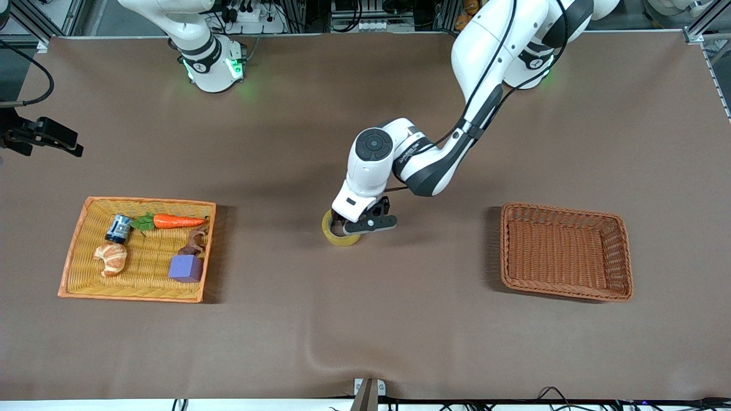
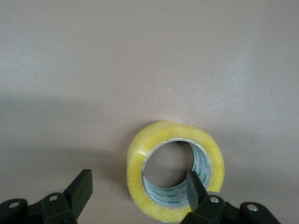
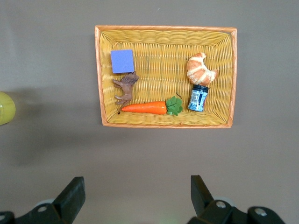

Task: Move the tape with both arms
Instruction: 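Lower the left gripper onto the tape and close on its rim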

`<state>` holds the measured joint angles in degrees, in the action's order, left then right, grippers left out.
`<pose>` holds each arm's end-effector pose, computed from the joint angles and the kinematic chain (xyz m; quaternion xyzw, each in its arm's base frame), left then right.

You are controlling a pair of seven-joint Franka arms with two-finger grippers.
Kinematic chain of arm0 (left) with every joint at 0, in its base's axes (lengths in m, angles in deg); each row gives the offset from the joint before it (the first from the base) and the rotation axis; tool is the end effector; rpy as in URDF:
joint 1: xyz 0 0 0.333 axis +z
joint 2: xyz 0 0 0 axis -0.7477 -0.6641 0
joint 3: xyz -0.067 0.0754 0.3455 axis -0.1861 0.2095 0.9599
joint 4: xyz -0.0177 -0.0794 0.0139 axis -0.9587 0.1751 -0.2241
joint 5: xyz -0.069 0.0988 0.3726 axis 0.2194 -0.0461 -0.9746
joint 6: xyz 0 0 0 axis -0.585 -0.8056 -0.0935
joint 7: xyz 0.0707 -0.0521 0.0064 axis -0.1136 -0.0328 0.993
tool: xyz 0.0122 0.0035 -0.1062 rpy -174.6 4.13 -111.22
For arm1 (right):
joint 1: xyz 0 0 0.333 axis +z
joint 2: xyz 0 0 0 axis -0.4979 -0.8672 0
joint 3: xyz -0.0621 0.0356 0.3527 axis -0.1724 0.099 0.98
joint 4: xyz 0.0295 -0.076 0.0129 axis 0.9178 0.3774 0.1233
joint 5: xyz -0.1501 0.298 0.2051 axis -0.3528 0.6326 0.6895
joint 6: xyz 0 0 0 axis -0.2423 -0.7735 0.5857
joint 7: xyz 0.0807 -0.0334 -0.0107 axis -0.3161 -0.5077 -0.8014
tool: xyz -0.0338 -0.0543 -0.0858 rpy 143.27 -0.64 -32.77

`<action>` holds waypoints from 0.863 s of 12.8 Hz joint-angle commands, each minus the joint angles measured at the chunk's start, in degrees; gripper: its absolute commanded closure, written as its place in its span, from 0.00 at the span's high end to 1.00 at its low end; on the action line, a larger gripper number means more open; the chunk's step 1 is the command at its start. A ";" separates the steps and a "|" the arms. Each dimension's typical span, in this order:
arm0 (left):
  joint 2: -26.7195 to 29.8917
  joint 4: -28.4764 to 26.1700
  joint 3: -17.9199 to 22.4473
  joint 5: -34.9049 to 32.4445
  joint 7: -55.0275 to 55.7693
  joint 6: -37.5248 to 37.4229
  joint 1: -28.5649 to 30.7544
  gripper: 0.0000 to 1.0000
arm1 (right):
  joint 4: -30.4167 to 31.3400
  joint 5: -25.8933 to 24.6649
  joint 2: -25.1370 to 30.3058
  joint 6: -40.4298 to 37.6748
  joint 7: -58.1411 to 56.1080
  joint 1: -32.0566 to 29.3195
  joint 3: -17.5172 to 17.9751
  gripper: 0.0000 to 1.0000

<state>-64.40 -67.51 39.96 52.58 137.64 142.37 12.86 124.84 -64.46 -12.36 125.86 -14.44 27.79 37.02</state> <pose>0.5592 -0.5563 0.2783 0.9904 0.1016 0.0490 0.0805 0.5499 -0.0339 0.6703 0.9995 -0.0156 -0.0287 0.0050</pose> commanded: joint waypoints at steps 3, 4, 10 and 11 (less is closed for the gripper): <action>-3.55 1.17 0.56 -1.56 5.27 1.50 -1.56 0.61 | 0.00 1.05 0.98 -0.53 -0.64 -0.30 0.36 1.00; -4.43 1.26 0.56 -1.91 5.45 1.67 -1.73 0.54 | 0.18 0.96 0.98 -0.53 -0.64 -0.13 0.45 1.00; -2.96 1.17 1.09 -6.12 3.87 2.91 -1.21 0.00 | 0.70 0.96 0.81 -1.06 0.14 0.75 0.63 1.00; -1.46 0.74 1.18 -6.22 3.96 2.12 -0.34 0.00 | 0.97 1.05 0.81 -0.97 0.15 0.67 0.63 1.00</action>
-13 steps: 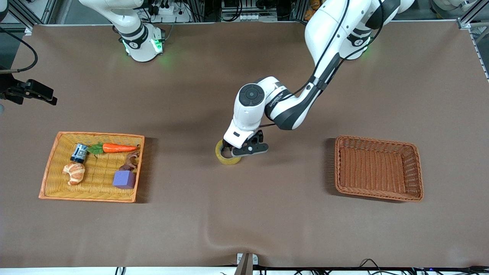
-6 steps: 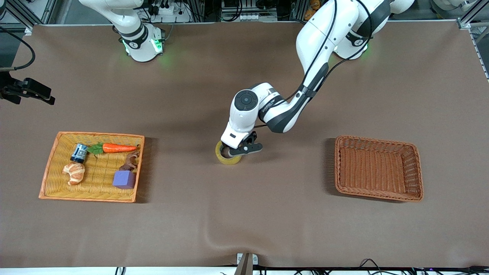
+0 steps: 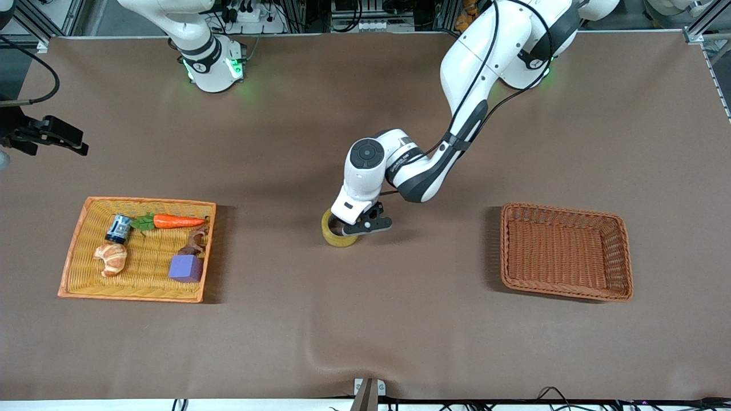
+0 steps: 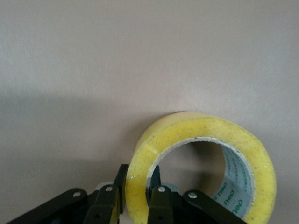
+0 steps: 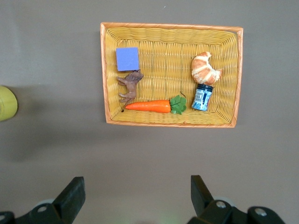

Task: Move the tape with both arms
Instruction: 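Lift the tape with the left gripper and carry it over the brown basket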

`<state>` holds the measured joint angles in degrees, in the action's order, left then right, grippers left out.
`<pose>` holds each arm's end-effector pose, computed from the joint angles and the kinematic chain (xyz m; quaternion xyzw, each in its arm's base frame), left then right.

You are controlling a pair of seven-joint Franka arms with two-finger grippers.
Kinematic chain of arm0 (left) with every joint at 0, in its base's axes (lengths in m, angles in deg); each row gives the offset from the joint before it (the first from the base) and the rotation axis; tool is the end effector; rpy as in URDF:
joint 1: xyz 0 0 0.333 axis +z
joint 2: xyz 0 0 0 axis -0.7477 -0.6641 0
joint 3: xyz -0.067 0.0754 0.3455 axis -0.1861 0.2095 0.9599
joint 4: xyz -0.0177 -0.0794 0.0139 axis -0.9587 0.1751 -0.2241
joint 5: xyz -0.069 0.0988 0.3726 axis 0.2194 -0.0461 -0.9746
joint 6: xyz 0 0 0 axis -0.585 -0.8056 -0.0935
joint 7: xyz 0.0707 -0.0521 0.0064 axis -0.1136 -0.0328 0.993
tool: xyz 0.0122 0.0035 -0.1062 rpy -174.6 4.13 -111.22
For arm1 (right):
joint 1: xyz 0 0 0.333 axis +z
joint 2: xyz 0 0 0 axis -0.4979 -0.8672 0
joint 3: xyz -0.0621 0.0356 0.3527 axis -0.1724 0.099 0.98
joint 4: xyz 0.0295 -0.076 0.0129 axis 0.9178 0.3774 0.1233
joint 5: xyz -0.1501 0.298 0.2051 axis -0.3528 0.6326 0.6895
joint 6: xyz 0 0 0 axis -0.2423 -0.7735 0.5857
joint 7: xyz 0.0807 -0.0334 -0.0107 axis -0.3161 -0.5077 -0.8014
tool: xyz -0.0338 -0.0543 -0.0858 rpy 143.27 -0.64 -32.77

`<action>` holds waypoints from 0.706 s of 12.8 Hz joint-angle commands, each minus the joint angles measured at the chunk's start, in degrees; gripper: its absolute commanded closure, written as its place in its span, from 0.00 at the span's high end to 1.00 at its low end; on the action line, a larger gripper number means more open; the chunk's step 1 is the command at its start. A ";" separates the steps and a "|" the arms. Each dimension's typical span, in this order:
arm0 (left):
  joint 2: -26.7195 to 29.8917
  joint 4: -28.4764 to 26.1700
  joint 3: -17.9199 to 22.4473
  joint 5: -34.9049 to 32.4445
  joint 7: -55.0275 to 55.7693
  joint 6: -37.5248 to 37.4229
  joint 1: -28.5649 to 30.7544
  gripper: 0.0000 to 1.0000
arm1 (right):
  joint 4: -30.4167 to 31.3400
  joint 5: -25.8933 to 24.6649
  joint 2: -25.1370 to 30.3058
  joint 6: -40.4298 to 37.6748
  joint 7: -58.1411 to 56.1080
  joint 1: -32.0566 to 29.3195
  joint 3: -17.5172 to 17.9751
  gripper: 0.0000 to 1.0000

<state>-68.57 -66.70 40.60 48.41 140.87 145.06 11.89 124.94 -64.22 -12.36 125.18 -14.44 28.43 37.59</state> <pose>0.5559 -0.5625 0.2319 0.9906 0.1022 0.0625 0.0654 0.5491 -0.0218 0.6686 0.9994 -0.0050 -0.0354 0.0029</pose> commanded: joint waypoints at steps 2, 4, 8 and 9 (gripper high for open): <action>9.03 -3.40 0.46 -2.05 0.55 -1.88 3.26 0.00 | 0.87 0.81 0.98 -0.37 0.15 0.03 0.05 1.00; 16.75 -7.78 -0.15 -1.70 -0.50 -3.03 7.47 0.00 | 0.87 0.72 0.80 -0.37 0.15 0.03 -0.04 1.00; 28.63 -16.93 -0.33 -0.04 -8.82 -6.95 14.85 0.00 | 0.87 0.72 1.07 -0.20 0.15 0.11 0.05 1.00; 30.14 -17.21 -0.33 0.93 -14.16 -11.25 16.79 0.00 | 0.87 0.72 1.07 -0.20 0.15 0.11 0.05 1.00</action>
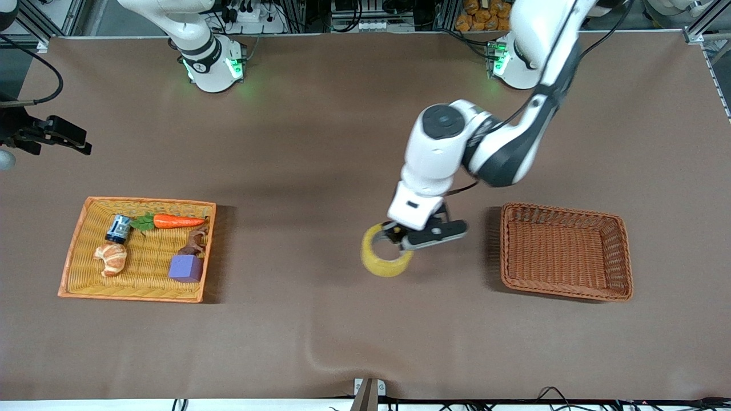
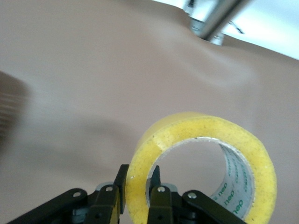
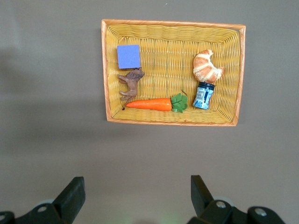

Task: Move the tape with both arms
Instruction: 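Lift the tape with the left gripper and carry it over the brown basket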

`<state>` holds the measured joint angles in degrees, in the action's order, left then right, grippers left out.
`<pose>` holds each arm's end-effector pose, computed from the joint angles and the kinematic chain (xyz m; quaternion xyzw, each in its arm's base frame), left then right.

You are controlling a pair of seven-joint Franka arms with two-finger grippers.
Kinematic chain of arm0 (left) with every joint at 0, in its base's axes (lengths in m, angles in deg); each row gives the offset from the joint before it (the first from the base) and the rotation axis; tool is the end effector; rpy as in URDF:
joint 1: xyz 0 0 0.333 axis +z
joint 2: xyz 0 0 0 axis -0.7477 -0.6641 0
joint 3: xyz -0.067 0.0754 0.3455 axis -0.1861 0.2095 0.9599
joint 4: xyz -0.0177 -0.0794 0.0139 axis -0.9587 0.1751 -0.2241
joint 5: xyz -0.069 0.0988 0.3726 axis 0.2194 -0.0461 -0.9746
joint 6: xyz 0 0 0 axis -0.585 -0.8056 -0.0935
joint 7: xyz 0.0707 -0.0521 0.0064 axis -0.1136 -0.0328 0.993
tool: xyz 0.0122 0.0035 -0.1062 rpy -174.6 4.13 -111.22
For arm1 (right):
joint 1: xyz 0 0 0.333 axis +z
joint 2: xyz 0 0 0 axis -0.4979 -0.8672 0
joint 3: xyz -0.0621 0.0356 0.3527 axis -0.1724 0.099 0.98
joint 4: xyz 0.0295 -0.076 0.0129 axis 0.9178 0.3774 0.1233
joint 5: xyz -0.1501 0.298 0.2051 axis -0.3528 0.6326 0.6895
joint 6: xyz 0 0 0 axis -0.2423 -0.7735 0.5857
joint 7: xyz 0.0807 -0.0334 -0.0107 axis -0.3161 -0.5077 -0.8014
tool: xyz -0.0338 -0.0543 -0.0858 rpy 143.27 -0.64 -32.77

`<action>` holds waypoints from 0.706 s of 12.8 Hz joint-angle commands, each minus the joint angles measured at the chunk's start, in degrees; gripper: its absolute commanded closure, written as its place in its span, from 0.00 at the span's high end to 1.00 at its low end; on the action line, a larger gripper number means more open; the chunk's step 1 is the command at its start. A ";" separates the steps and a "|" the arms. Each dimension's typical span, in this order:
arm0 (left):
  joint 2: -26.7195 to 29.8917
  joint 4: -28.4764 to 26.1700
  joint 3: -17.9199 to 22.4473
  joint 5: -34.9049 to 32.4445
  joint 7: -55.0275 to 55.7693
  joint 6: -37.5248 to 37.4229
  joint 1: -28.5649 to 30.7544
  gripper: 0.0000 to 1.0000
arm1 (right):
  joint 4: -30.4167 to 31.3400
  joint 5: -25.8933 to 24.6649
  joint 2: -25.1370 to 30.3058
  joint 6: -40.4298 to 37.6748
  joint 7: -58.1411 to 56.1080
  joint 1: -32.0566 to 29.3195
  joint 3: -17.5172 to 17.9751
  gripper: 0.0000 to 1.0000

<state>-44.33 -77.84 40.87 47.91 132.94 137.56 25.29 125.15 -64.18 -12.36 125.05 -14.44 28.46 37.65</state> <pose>0.6197 -0.3945 0.4464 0.9793 0.1369 0.1411 0.0476 0.5488 -0.0209 0.6667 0.9993 -0.0042 -0.0384 0.0025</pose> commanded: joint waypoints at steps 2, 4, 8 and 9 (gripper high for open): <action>8.01 -6.16 -0.52 3.80 -16.08 -12.37 7.78 0.00 | 0.66 0.68 0.98 0.10 0.14 0.08 -0.01 1.00; 9.16 -8.26 -0.52 4.96 -24.08 -16.01 13.83 0.00 | 0.66 0.68 0.98 0.02 0.14 0.17 -0.01 1.00; 8.37 -12.31 -0.52 5.04 -39.13 -14.88 23.78 0.00 | 0.57 0.77 0.98 -0.25 0.06 0.17 -0.01 1.00; 8.20 -13.71 -0.52 5.04 -41.59 -13.13 25.45 0.00 | 0.57 0.68 0.98 -0.25 0.06 0.17 -0.01 1.00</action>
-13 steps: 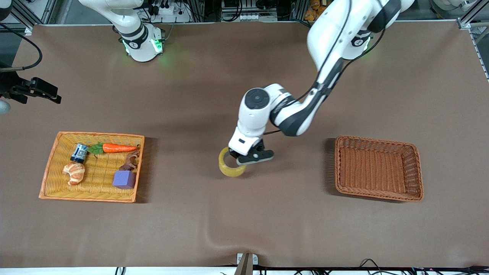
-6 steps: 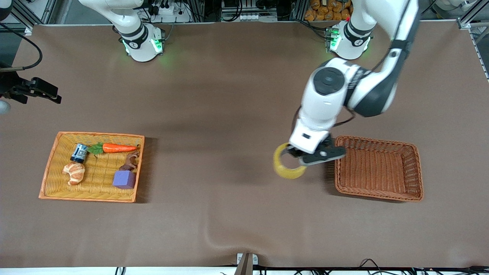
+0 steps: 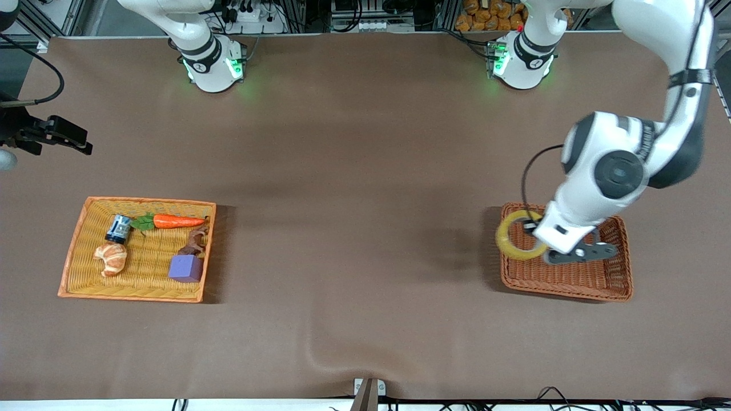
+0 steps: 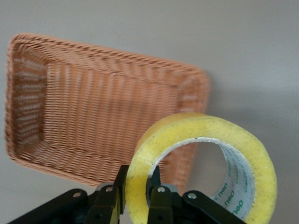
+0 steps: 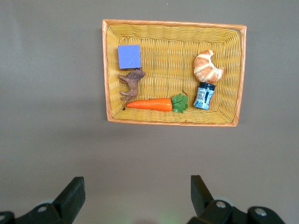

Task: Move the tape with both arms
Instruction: 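Lower the tape into the brown basket and open the left gripper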

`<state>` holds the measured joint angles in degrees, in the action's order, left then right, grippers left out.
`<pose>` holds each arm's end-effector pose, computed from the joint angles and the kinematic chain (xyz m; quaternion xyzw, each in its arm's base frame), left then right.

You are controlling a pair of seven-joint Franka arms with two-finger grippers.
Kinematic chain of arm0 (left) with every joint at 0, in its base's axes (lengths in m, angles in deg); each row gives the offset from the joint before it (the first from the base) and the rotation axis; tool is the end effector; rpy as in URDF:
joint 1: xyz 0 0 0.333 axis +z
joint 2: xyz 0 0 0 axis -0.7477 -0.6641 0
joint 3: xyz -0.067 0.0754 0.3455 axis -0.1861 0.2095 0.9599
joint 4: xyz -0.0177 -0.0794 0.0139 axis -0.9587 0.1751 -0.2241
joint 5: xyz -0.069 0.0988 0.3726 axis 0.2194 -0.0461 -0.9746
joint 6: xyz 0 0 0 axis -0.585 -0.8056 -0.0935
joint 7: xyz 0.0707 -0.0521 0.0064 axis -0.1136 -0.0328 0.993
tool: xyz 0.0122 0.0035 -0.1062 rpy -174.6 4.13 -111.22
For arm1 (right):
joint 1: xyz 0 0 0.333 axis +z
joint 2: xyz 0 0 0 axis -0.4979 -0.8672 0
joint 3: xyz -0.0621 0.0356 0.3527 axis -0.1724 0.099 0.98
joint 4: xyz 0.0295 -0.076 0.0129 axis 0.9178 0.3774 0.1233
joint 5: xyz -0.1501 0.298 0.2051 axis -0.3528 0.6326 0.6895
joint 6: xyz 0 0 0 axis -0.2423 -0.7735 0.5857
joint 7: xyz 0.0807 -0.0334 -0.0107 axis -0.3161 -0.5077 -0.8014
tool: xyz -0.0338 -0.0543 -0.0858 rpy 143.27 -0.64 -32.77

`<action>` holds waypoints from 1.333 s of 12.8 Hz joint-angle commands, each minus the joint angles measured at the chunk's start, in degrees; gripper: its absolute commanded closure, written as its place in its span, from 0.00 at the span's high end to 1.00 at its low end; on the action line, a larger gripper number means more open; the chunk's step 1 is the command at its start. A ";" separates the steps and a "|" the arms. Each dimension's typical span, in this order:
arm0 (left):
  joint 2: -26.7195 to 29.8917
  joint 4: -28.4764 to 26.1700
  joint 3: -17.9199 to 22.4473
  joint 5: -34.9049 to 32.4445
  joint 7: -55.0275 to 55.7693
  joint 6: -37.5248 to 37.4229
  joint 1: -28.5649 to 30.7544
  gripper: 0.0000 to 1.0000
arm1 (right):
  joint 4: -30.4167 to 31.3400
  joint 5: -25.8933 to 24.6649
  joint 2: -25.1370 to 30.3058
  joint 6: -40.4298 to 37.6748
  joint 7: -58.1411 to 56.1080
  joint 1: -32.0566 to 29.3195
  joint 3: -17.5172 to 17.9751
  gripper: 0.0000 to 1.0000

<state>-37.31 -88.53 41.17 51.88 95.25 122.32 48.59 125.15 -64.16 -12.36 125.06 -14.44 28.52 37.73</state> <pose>0.6517 -0.1069 0.4161 -0.9974 -0.0308 0.0174 0.0632 0.5489 -0.0195 0.6667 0.9993 -0.0029 -0.0383 0.0023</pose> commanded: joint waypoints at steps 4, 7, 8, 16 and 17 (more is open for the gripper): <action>-4.61 -3.91 -0.83 1.25 -12.53 7.83 8.23 0.00 | 0.66 0.66 1.07 -0.34 0.06 0.46 0.00 1.00; -7.43 -3.65 -0.74 1.16 -12.71 9.16 9.03 0.10 | 0.66 0.75 1.16 -0.34 0.06 0.46 0.00 1.00; -8.31 -3.47 -0.74 1.16 -12.71 9.16 9.12 0.19 | 0.66 0.66 1.16 -0.43 0.06 0.46 0.00 1.00; -3.68 -2.42 -0.91 1.33 -16.83 6.01 9.21 1.00 | 0.66 0.75 1.07 -0.43 0.14 0.37 0.00 1.00; -1.57 -1.72 -1.52 1.42 -16.67 3.73 9.03 1.00 | 0.66 0.66 1.07 -0.43 0.06 0.29 0.00 1.00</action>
<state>-43.85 -90.03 40.74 51.95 80.66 130.16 57.24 125.15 -64.15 -12.36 124.95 -14.44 28.77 37.83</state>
